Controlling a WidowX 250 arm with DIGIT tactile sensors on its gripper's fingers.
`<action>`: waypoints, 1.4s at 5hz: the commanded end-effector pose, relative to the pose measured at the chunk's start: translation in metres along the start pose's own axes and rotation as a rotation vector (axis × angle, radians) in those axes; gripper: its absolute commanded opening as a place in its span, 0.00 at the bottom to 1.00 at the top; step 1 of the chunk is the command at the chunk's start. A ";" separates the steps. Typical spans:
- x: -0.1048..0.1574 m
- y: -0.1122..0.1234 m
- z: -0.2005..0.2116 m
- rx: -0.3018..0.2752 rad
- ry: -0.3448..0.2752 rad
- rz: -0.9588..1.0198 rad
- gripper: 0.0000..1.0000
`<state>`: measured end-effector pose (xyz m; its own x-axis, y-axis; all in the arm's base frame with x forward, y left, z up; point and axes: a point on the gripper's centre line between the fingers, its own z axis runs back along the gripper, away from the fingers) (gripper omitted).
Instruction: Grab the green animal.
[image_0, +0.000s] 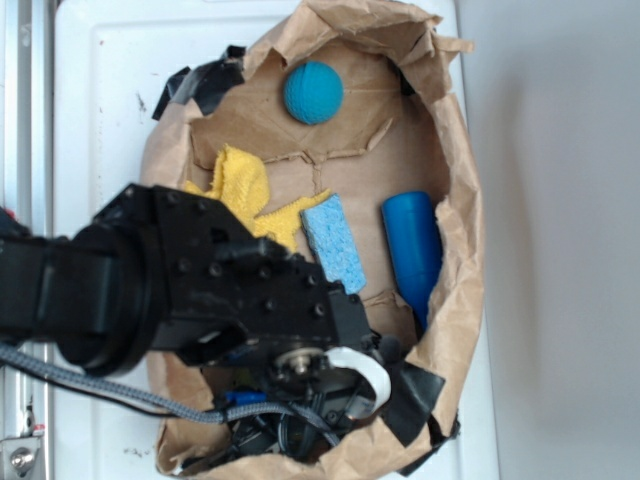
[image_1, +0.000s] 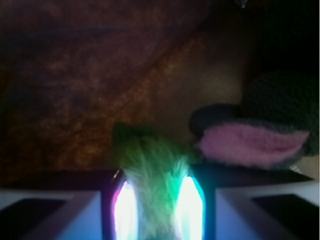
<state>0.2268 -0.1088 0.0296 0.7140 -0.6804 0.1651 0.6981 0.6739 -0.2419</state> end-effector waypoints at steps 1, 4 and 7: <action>-0.020 0.014 0.049 0.006 -0.100 0.138 0.00; -0.044 -0.001 0.113 0.390 -0.074 0.429 0.00; -0.021 0.003 0.073 0.126 -0.011 0.267 1.00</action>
<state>0.2155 -0.0653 0.0849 0.8775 -0.4716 0.0875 0.4796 0.8614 -0.1671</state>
